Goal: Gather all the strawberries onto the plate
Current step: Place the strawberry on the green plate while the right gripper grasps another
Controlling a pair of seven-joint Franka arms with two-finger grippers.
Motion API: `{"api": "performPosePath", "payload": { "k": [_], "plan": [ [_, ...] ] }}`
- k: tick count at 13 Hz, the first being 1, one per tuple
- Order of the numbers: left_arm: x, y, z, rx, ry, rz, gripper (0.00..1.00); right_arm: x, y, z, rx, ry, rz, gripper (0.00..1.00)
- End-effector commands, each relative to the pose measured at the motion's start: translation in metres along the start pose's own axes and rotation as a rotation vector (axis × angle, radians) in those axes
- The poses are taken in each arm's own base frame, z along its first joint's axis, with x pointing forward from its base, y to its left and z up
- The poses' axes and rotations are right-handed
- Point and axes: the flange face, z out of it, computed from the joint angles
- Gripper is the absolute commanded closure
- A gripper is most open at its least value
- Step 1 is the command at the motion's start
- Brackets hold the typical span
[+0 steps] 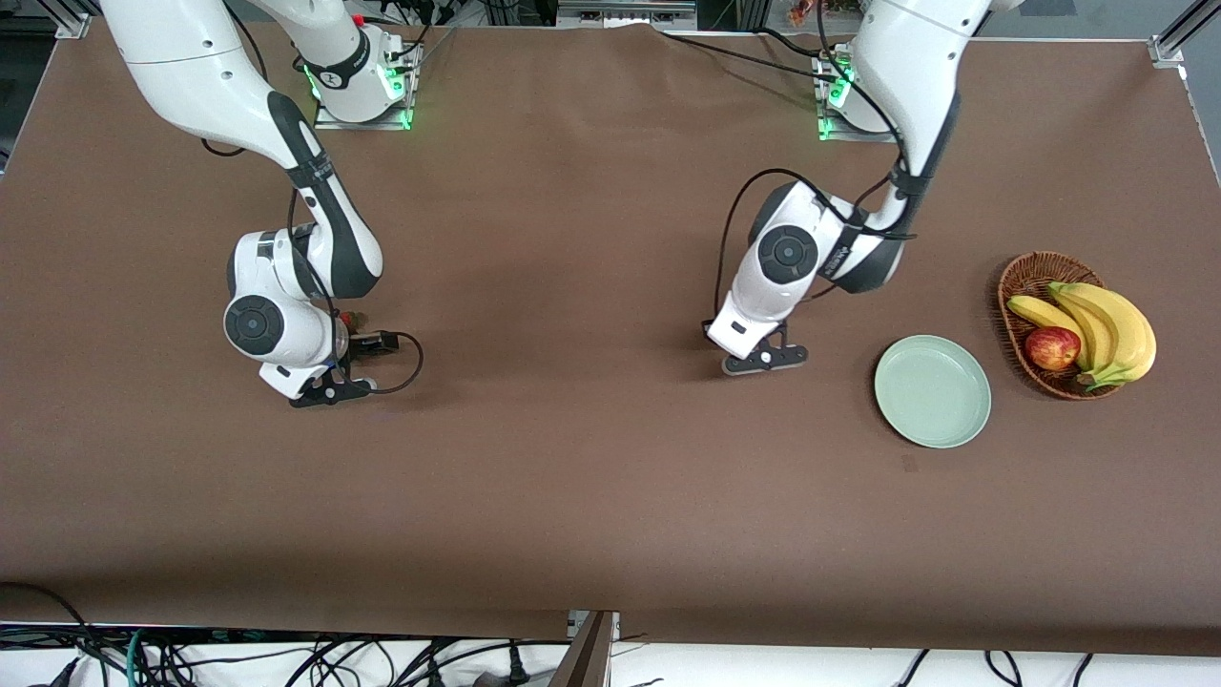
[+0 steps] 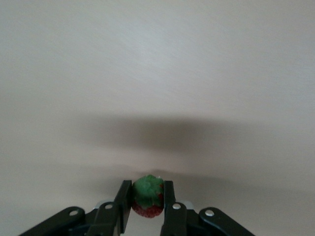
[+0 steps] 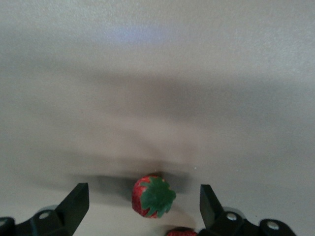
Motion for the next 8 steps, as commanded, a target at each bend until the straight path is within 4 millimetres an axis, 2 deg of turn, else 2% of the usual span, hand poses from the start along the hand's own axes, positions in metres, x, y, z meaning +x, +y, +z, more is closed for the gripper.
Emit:
{"api": "performPosePath", "payload": {
  "k": [1,2,3,4,5,6,8],
  "plan": [
    [0.039,-0.040,-0.050,0.119,-0.045,0.153,1.00,-0.011,0.000,-0.009,-0.004,0.009,-0.020,0.25],
    [0.049,-0.062,-0.050,0.140,-0.061,0.230,1.00,-0.012,0.000,-0.009,-0.004,0.003,-0.020,0.40],
    [0.063,-0.092,-0.049,0.144,-0.075,0.295,1.00,-0.013,0.001,-0.008,-0.004,-0.012,-0.022,0.55],
    [0.079,-0.131,-0.047,0.131,-0.094,0.358,1.00,-0.014,0.001,-0.008,-0.003,-0.025,-0.023,0.68],
    [0.090,-0.158,-0.045,0.117,-0.101,0.437,0.96,-0.015,0.001,-0.007,-0.003,-0.031,-0.023,0.82],
    [0.101,-0.191,-0.042,0.104,-0.110,0.499,0.95,-0.015,0.001,-0.006,-0.003,-0.034,-0.023,0.88],
    [0.125,-0.252,-0.023,0.073,-0.086,0.640,0.96,-0.015,0.001,-0.007,0.000,-0.032,-0.018,0.93]
  ]
}}
